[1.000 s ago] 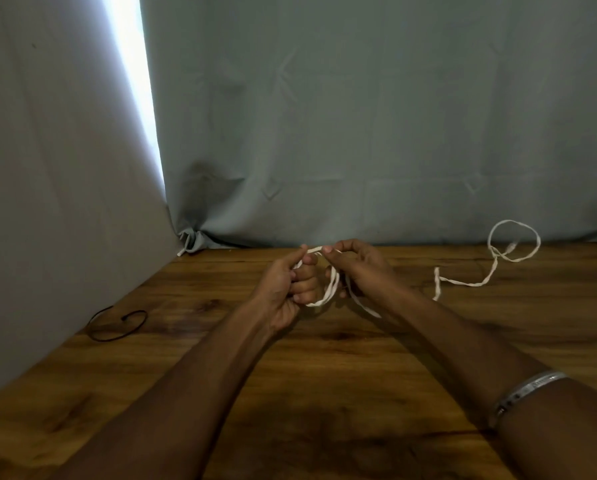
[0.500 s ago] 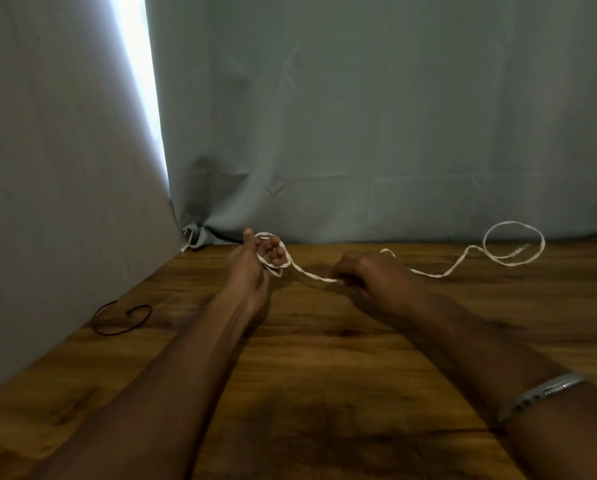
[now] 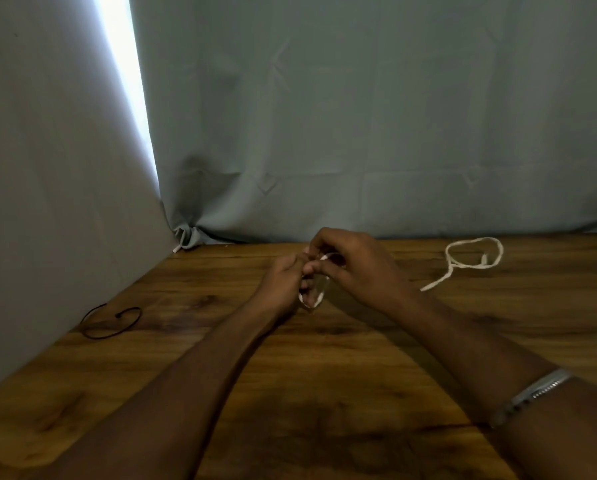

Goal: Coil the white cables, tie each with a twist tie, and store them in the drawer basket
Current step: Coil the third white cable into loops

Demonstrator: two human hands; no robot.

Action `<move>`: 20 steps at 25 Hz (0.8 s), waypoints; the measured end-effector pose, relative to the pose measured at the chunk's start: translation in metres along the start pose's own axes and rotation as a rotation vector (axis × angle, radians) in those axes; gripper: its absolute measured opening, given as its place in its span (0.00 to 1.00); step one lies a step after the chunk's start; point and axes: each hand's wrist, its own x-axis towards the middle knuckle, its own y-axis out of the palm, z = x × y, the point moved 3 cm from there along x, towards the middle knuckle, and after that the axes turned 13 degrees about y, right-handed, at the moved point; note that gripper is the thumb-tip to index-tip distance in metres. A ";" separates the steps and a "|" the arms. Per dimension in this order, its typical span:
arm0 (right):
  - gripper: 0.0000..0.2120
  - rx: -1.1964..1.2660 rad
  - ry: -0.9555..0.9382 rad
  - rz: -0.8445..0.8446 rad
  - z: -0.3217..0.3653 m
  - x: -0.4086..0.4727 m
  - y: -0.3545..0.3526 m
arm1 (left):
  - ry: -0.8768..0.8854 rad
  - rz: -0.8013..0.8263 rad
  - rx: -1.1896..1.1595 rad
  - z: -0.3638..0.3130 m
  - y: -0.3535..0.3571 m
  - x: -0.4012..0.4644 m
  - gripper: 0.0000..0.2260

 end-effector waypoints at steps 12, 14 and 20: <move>0.17 0.965 0.775 0.473 -0.014 -0.009 0.025 | -0.039 -0.171 -0.164 -0.015 -0.001 -0.004 0.24; 0.16 0.986 0.862 0.476 -0.009 -0.008 0.028 | -0.051 -0.188 -0.061 -0.009 -0.007 0.000 0.19; 0.18 1.037 0.882 0.272 -0.003 0.002 0.022 | -0.078 -0.136 -0.229 -0.004 0.004 0.005 0.18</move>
